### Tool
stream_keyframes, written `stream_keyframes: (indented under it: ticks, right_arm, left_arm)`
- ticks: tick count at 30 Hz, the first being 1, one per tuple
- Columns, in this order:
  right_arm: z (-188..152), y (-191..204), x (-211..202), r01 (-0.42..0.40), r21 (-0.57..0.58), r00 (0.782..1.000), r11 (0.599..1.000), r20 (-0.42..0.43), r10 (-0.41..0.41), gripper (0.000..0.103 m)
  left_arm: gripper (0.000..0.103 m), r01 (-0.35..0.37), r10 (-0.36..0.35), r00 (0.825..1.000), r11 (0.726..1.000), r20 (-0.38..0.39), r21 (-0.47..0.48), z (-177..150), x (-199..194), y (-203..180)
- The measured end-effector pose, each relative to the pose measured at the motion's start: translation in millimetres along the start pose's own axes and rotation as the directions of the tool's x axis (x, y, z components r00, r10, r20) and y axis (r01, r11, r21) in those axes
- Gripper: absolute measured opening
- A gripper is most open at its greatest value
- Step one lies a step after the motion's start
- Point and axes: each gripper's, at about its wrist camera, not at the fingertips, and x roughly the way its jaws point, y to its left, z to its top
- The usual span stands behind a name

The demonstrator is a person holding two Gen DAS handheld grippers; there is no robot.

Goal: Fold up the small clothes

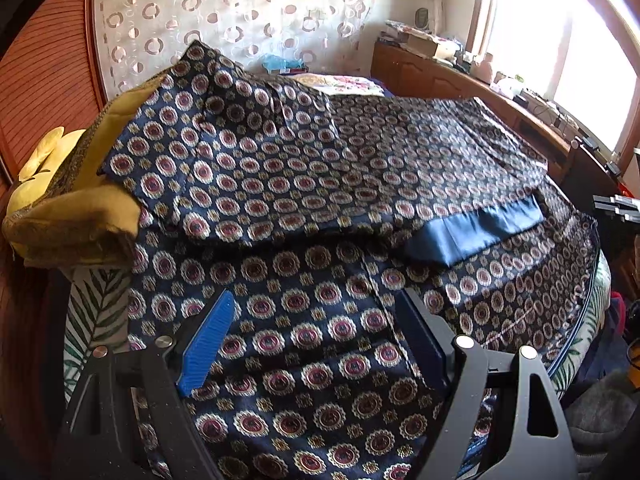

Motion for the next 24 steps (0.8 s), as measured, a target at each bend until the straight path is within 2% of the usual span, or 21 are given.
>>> stream_keyframes:
  ticks: [4, 10, 12, 18, 24]
  right_arm:
    - [10.6, 16.5, 20.4, 0.008, -0.033, 1.0, 0.999, 0.014, -0.008, 0.043]
    - [-7.7, 19.7, 47.2, 0.039, -0.043, 0.996, 0.998, -0.074, -0.042, 0.043]
    - [-20.5, 11.9, 45.5, 0.049, -0.021, 0.994, 0.999, -0.095, -0.051, 0.043]
    - [-47.8, -5.8, 19.4, 0.067, 0.049, 0.995, 0.997, -0.074, -0.063, 0.043]
    - [-31.4, -5.7, 13.1, 0.069, 0.052, 0.997, 0.996, -0.025, -0.067, 0.043]
  left_arm:
    - [0.083, 0.001, -0.001, 1.0, 1.0, -0.018, 0.003, -4.2, 4.0, -4.0]
    - [0.083, 0.002, -0.002, 1.0, 1.0, -0.025, -0.009, -11.0, 2.8, -1.0]
    - [0.083, 0.001, -0.001, 1.0, 1.0, -0.022, -0.01, -13.0, 1.9, -1.1]
    - [0.083, 0.007, -0.007, 1.0, 0.999, 0.009, -0.043, -15.5, -8.4, 7.1]
    - [0.083, -0.032, 0.037, 0.996, 0.997, 0.085, -0.066, -5.2, -30.6, 19.6]
